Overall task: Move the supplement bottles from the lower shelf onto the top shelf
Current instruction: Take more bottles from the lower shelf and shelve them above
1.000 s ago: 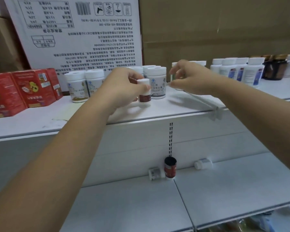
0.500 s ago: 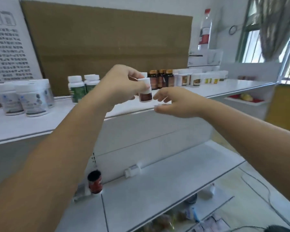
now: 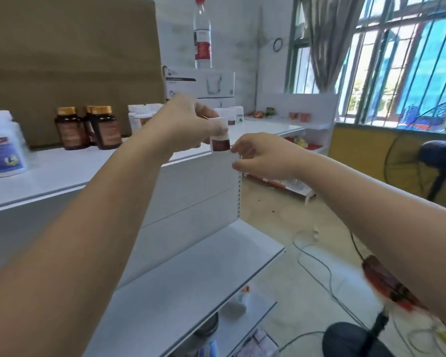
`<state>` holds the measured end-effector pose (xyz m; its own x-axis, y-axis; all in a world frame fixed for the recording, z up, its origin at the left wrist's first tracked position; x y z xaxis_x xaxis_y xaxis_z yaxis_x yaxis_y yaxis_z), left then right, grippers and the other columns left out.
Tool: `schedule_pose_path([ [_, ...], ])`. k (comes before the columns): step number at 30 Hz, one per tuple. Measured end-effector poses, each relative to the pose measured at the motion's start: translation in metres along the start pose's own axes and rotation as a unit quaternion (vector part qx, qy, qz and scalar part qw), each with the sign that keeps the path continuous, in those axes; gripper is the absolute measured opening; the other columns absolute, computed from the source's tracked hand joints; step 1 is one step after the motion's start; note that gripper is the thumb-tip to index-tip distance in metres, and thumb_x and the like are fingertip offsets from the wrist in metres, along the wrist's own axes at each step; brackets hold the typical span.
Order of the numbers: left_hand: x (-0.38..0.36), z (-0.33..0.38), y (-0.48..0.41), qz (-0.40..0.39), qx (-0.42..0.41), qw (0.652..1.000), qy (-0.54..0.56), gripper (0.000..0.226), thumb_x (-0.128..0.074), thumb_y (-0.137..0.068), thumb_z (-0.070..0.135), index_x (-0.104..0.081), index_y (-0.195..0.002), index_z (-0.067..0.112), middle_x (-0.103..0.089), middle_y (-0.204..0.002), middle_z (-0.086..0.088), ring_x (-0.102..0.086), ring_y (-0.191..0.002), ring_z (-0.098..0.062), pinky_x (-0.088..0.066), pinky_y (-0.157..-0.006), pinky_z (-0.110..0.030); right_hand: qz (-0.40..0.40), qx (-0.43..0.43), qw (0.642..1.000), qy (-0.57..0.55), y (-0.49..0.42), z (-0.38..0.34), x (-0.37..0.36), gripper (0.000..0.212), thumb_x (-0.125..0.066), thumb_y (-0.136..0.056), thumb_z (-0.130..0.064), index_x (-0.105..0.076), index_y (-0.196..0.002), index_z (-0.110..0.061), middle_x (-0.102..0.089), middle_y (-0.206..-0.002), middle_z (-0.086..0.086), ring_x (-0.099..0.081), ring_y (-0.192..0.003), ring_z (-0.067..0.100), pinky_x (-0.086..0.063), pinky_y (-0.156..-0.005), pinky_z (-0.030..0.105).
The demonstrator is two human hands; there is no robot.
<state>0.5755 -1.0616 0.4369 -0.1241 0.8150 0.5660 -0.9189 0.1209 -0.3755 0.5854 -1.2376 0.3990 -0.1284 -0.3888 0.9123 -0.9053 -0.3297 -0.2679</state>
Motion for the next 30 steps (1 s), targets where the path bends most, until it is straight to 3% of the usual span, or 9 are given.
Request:
schedule_pose_path([
  [10, -0.062, 0.013, -0.144, 0.017, 0.009, 0.997, -0.070, 0.023, -0.079, -0.082, 0.037, -0.074, -0.097, 0.020, -0.075, -0.092, 0.000, -0.072, -0.090, -0.017, -0.058, -0.087, -0.034, 0.036, 0.031, 0.999, 0.019, -0.114, 0.143, 0.036, 0.040, -0.059, -0.092, -0.038, -0.054, -0.130, -0.026, -0.058, -0.128, -0.006, -0.053, -0.109, 0.007, -0.040, -0.089, 0.022],
  [18, -0.092, 0.016, -0.208, 0.016, 0.067, 0.984, -0.167, 0.016, -0.078, -0.084, 0.033, -0.072, -0.095, 0.022, -0.074, -0.094, 0.000, -0.070, -0.092, -0.019, -0.056, -0.093, -0.039, -0.020, 0.096, 0.995, 0.026, -0.193, 0.196, 0.029, 0.045, -0.057, -0.093, -0.043, -0.052, -0.135, -0.027, -0.056, -0.134, -0.007, -0.054, -0.117, 0.013, -0.041, -0.092, 0.024],
  [22, -0.102, 0.018, -0.237, 0.012, 0.092, 0.959, -0.267, 0.017, -0.073, -0.087, 0.036, -0.071, -0.100, 0.025, -0.069, -0.093, 0.005, -0.063, -0.085, -0.013, -0.050, -0.073, -0.028, -0.059, 0.128, 0.990, 0.025, -0.224, 0.211, 0.026, 0.049, -0.052, -0.093, -0.048, -0.048, -0.139, -0.029, -0.049, -0.143, -0.008, -0.047, -0.128, 0.013, -0.036, -0.104, 0.029],
  [26, -0.106, 0.015, -0.262, -0.005, 0.114, 0.928, -0.354, 0.024, -0.073, -0.087, 0.037, -0.070, -0.107, 0.025, -0.067, -0.100, 0.008, -0.061, -0.094, -0.015, -0.049, -0.084, -0.032, -0.114, 0.159, 0.980, 0.033, -0.241, 0.221, 0.017, 0.047, -0.041, -0.096, -0.055, -0.051, -0.135, -0.032, -0.047, -0.145, -0.008, -0.042, -0.133, 0.017, -0.031, -0.110, 0.034],
  [30, -0.108, 0.007, -0.280, 0.010, 0.142, 0.914, -0.380, 0.029, -0.071, -0.088, 0.038, -0.068, -0.114, 0.025, -0.066, -0.104, 0.007, -0.059, -0.094, -0.015, -0.043, -0.080, -0.029, -0.126, 0.188, 0.974, 0.025, -0.247, 0.226, 0.012, 0.048, -0.035, -0.095, -0.060, -0.058, -0.121, -0.028, -0.057, -0.131, -0.003, -0.052, -0.118, 0.022, -0.038, -0.103, 0.045],
])
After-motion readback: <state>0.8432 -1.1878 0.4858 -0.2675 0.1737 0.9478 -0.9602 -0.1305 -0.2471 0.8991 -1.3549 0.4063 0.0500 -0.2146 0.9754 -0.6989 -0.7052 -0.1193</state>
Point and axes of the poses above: each hand's wrist, its own y-axis away from the middle knuckle, its own x-axis out of the back of the hand, z = x × y, the point moved 1 cm from there along -y, towards the middle knuckle
